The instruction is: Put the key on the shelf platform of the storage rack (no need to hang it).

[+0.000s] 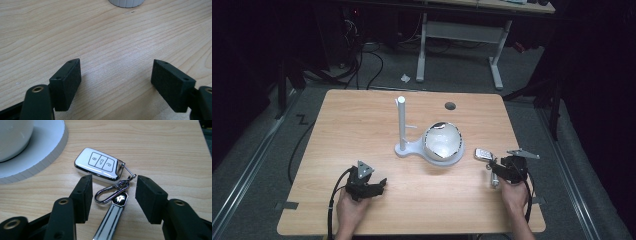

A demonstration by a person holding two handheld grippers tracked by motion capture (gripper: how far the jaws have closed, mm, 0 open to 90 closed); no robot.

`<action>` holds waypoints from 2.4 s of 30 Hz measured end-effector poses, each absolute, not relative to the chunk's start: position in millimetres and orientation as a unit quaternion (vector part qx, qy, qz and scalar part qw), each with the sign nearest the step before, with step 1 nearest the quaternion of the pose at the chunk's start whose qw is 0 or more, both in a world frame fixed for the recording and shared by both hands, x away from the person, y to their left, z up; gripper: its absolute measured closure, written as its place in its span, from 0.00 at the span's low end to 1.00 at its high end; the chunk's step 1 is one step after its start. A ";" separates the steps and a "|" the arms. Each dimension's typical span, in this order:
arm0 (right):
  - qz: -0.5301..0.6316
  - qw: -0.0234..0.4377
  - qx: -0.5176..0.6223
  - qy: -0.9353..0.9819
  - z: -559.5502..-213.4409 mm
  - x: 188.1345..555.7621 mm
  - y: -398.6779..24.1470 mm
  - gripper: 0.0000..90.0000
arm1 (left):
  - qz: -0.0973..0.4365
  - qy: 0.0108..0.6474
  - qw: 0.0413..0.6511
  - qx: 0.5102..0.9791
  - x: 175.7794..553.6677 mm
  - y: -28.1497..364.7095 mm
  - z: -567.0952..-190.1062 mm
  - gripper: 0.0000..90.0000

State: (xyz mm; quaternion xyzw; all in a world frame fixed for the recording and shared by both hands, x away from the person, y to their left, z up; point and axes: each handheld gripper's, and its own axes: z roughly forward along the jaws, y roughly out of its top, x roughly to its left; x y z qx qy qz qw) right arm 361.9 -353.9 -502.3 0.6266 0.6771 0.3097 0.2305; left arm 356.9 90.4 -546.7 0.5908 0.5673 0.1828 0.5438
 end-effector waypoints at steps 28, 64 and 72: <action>0.261 0.241 0.629 0.692 -519.7 380.0 -352.0 0.61 | 0.182 0.565 0.543 0.594 356.7 90.2 -547.0 0.26; 0.318 0.254 0.587 0.699 -501.2 367.7 -366.4 0.93 | 0.180 0.567 0.545 0.591 357.0 90.1 -546.8 0.26; 0.336 0.271 0.564 0.704 -480.8 363.0 -364.6 0.94 | 0.180 0.567 0.544 0.592 357.0 90.2 -546.6 0.26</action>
